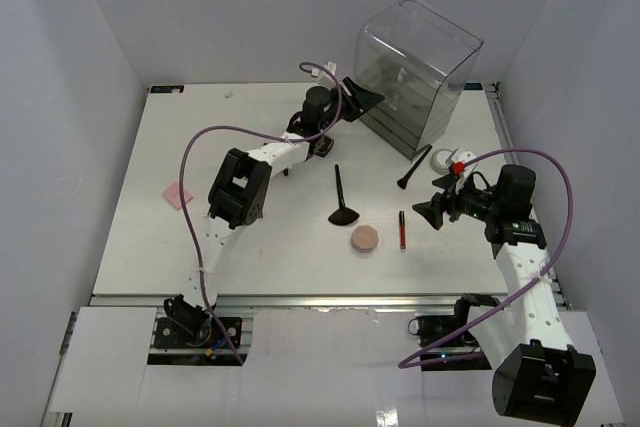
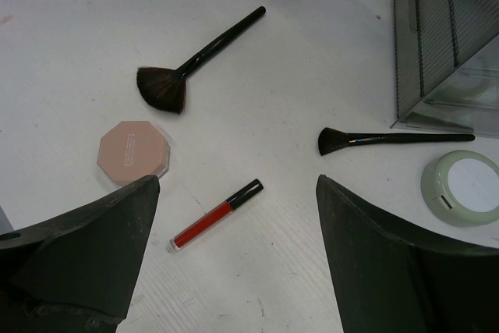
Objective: Organize the makeup
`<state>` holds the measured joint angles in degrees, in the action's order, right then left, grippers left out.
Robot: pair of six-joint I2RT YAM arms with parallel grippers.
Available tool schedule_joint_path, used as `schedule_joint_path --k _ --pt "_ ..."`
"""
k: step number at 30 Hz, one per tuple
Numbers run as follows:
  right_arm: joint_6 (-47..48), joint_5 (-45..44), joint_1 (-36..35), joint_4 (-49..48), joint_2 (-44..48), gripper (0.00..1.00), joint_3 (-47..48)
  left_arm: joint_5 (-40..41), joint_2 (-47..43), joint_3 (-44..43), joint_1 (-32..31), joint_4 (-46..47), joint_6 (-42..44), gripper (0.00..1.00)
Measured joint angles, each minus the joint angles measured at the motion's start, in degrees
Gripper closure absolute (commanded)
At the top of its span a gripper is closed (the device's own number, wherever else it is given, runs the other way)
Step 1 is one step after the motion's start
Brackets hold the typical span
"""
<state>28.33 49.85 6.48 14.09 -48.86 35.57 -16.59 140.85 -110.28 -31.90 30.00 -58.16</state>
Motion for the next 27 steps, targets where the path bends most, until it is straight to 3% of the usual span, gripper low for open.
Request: schedule_joint_path --k 7,15,23,27 --pt "0.40 0.10 0.26 0.00 -0.02 0.13 0.00 0.14 5.98 -7.98 -0.11 -1.32 -2.24 0.54" --pt "0.40 0.27 0.30 0.00 -0.04 0.13 0.00 -0.71 6.97 -9.64 -0.11 -0.82 -4.94 0.70" --pt "0.41 0.36 0.68 0.00 -0.04 0.13 0.00 -1.38 8.80 -11.46 -0.05 0.70 -8.34 0.98" --pt "0.42 0.48 0.73 0.00 -0.02 0.13 0.00 -1.62 8.65 -10.52 -0.04 1.88 -8.77 1.00"
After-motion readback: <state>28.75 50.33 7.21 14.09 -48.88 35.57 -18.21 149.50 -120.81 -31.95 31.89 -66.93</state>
